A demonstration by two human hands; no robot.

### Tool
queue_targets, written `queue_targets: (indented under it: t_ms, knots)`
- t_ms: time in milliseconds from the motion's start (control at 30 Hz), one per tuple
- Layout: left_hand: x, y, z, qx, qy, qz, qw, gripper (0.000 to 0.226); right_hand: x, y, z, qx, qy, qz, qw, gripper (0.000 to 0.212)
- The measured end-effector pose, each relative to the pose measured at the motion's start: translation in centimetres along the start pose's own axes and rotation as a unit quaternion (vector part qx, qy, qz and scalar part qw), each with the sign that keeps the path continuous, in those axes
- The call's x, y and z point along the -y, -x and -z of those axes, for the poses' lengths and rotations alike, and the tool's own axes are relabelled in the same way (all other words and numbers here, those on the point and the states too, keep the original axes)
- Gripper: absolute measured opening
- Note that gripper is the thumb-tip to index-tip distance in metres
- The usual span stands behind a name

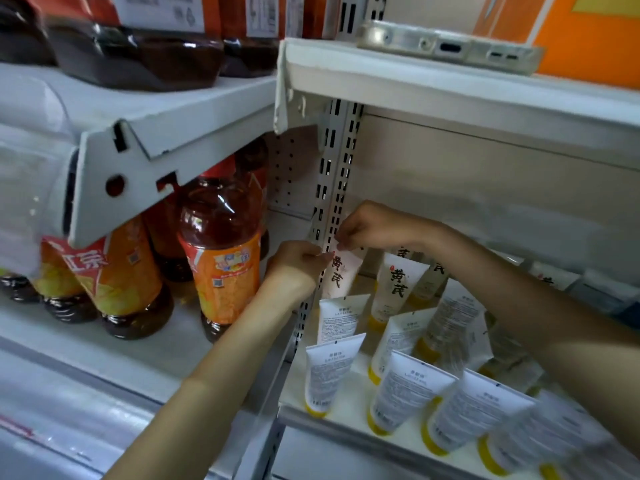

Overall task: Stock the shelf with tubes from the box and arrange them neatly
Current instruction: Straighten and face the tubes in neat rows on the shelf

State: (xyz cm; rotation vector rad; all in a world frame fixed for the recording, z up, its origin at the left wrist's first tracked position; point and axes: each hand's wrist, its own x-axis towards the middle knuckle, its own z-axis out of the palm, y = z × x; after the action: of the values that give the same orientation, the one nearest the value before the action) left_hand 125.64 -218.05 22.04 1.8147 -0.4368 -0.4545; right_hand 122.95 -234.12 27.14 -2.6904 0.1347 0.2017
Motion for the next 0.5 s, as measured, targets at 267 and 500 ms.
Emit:
queue_targets:
  t_ms: [267, 500]
  knots:
    - [0.5, -0.3, -0.4, 0.007, -0.01, 0.019, 1.0, 0.034, 0.3, 1.4, 0.2, -0.017, 0.018, 0.006, 1.0, 0.025]
    - [0.8, -0.6, -0.8, 0.026, 0.018, 0.031, 0.999, 0.031, 0.0, 1.9, -0.3, -0.046, 0.061, -0.006, 0.997, 0.022]
